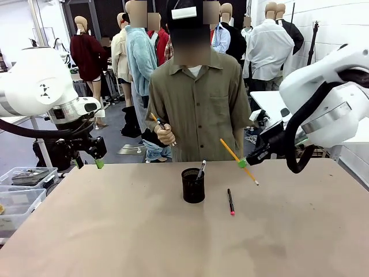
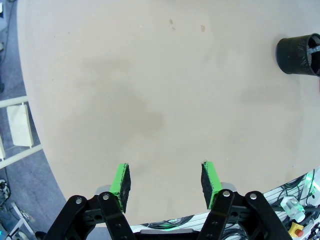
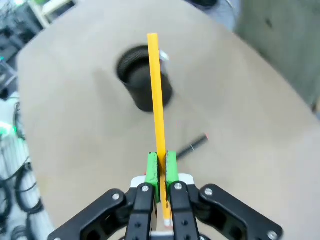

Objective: Place the pens into the pen holder.
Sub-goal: Pick up a writing instrument from the table and place it into the Pen holder.

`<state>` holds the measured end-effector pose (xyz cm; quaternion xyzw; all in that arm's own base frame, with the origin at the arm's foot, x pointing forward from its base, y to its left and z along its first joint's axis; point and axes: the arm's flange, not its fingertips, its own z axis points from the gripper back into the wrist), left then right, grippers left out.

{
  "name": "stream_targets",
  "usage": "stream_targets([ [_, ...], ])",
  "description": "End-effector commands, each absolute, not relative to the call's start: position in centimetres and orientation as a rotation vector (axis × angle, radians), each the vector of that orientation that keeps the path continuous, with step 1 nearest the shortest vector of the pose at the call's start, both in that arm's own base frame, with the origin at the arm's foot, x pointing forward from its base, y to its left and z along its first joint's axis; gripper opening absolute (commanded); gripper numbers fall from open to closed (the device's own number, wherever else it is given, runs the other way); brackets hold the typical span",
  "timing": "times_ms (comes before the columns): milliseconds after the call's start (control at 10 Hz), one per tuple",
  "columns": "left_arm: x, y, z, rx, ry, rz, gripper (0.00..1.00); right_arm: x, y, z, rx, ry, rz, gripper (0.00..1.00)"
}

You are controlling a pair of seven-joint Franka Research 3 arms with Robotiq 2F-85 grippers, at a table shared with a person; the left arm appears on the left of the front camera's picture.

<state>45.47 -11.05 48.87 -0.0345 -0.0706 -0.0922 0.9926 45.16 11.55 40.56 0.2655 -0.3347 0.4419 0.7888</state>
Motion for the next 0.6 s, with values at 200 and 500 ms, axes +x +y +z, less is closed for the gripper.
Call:
stream_targets([
  [200, 45.4, -11.0, 49.1, -0.057, -0.135, -0.176, 0.74, 46.0, 10.5, 37.7, 0.842, -0.904, 1.149, 0.00],
  [500, 45.4, -11.0, 49.1, -0.057, -0.135, -0.176, 0.74, 46.7, 8.7, 37.2, 0.948, -0.988, 1.193, 0.00],
])
